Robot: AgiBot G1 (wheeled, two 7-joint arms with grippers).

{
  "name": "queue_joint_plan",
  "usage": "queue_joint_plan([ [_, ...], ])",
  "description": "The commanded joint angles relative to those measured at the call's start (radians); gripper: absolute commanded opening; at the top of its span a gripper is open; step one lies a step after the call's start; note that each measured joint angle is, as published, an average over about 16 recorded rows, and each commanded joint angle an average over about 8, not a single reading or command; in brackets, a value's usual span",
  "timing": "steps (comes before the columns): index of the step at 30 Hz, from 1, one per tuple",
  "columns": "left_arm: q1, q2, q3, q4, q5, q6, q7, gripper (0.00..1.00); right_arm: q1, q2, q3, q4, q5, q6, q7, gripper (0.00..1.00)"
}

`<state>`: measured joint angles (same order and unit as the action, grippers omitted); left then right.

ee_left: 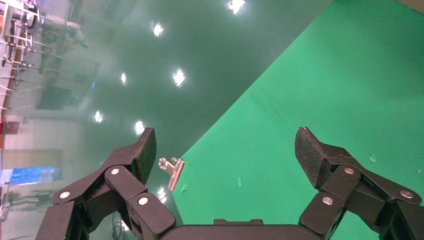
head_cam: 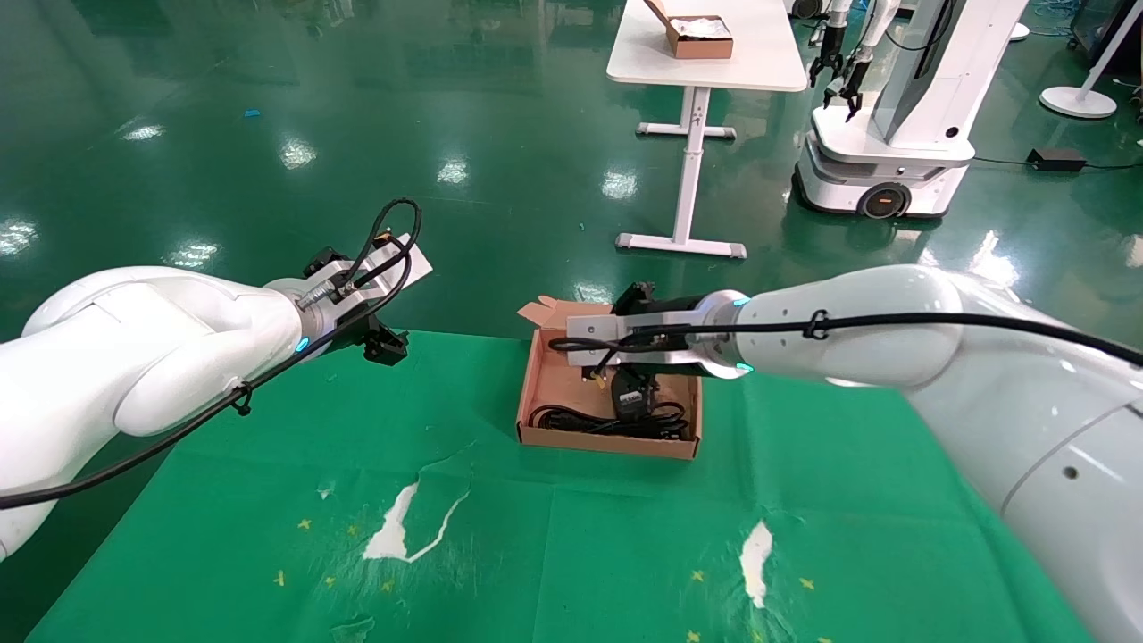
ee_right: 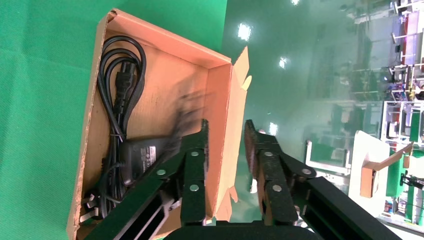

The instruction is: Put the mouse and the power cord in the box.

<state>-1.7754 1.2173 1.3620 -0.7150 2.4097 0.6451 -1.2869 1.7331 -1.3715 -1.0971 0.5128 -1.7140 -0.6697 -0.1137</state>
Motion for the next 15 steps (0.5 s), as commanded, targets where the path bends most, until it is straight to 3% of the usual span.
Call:
queue_joint_plan([
  [1, 0.0, 0.0, 0.0, 0.0, 0.0, 0.0, 0.0, 1.0, 0.002, 0.0, 0.002, 0.002, -0.002, -0.002, 0.0, 1.0],
  [9, 0.0, 0.001, 0.0, -0.001, 0.001, 0.0, 0.0, 1.0, -0.005, 0.014, 0.02, 0.02, 0.01, -0.021, 0.004, 1.0],
  [15, 0.0, 0.0, 0.0, -0.001, 0.001, 0.0, 0.0, 1.0, -0.06, 0.076, 0.086, 0.083, 0.091, -0.088, 0.029, 1.0],
])
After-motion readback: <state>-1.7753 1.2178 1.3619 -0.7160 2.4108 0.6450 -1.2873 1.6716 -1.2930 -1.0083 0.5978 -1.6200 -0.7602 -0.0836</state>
